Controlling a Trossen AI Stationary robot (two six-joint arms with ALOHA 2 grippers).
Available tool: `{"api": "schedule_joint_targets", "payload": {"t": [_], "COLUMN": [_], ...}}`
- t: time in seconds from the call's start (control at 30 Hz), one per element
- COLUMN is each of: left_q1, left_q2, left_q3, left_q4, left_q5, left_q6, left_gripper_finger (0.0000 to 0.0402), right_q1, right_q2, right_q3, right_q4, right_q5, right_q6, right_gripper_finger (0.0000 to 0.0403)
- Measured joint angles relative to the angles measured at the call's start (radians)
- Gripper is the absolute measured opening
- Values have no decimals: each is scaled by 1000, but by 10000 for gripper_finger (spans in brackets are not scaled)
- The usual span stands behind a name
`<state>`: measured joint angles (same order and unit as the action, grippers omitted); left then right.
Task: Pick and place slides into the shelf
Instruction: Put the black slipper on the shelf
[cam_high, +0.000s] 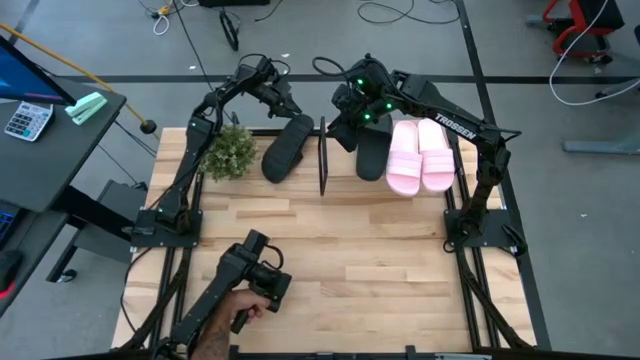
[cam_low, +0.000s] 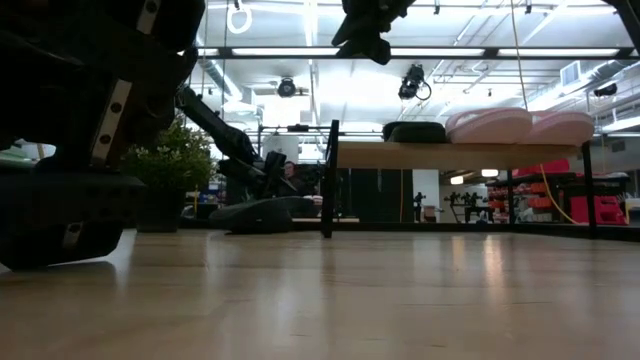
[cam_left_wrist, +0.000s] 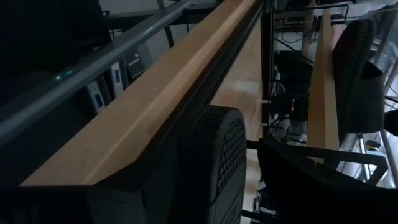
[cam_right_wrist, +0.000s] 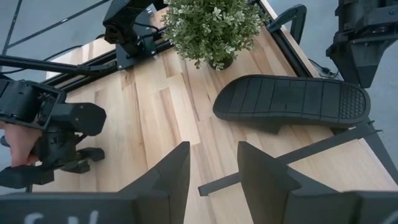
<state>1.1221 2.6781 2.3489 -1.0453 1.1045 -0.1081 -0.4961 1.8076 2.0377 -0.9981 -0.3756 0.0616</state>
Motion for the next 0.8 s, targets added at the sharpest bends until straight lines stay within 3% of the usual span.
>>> {"api": "schedule_joint_targets", "payload": {"t": [0.17, 0.6, 0.7, 0.8], "left_q1": [-5, -67, -67, -64], "left_q2": [0, -17, -17, -18], "left_q3": [0, 7, 7, 8], "left_q4": [-2, -43, -66, -82], "left_q5": [-12, -228, -225, -209], "left_q6": [11, 83, 137, 172], "left_gripper_finger": [223, 226, 202, 147], "right_q1": [0, 2, 2, 2], "right_q2": [0, 0, 0, 0], "right_q3": [0, 0, 0, 0], "right_q4": [0, 0, 0, 0], "right_q5": [-2, -18, -18, -18], "right_q6": [0, -9, -11, -12], "right_gripper_finger": [139, 139, 139, 139]}}
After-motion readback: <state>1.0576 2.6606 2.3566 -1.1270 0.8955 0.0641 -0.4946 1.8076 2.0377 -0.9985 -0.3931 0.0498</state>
